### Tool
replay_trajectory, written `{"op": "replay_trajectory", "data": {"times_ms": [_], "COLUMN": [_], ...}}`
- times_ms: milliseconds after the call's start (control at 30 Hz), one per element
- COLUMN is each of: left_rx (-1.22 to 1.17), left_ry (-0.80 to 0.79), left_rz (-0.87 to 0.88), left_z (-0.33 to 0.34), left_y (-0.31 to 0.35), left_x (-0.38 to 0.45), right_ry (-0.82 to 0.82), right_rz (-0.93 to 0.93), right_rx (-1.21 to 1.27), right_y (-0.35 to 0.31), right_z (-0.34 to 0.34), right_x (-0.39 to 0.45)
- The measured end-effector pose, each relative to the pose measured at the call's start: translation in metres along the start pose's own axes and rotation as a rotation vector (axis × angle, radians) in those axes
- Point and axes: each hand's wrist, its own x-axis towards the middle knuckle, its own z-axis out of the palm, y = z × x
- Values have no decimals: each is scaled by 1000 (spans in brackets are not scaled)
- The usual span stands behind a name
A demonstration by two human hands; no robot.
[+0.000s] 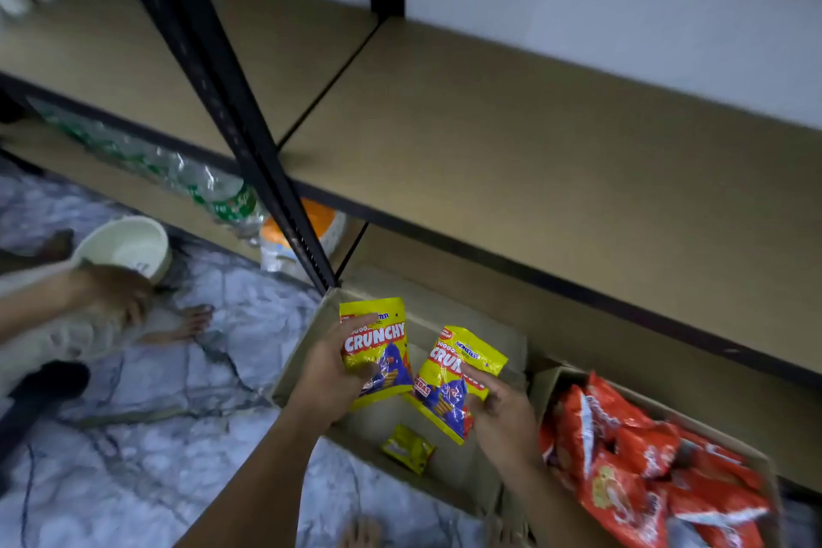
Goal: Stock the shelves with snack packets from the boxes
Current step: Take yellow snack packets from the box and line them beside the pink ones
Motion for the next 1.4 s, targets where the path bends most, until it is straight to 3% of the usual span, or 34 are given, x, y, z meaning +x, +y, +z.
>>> {"op": "replay_trajectory", "data": {"times_ms": [333, 600, 900, 1033, 1267, 1400], "left_rx": [-84, 6, -6, -59, -130, -128], "left_ry": [-227, -428, -595, -672, -672, -663], "left_rz": [180, 401, 564, 585, 665, 687], "left_z": [-45, -26, 68, 135, 251, 311], "left_y": [264, 413, 540, 584, 648, 675], "left_x": [-56, -89, -114, -126, -138, -139], "right_ry": [128, 236, 373, 415, 438, 445], "right_rz": [-164, -270, -403, -442, -481, -478], "right_rx": [244, 417, 558, 479, 539, 412], "right_y": [-198, -280, -284, -275, -261, -251], "right_z": [-149, -263, -411, -489, -616, -677], "right_x": [-123, -211, -266, -278, -282, -283]}}
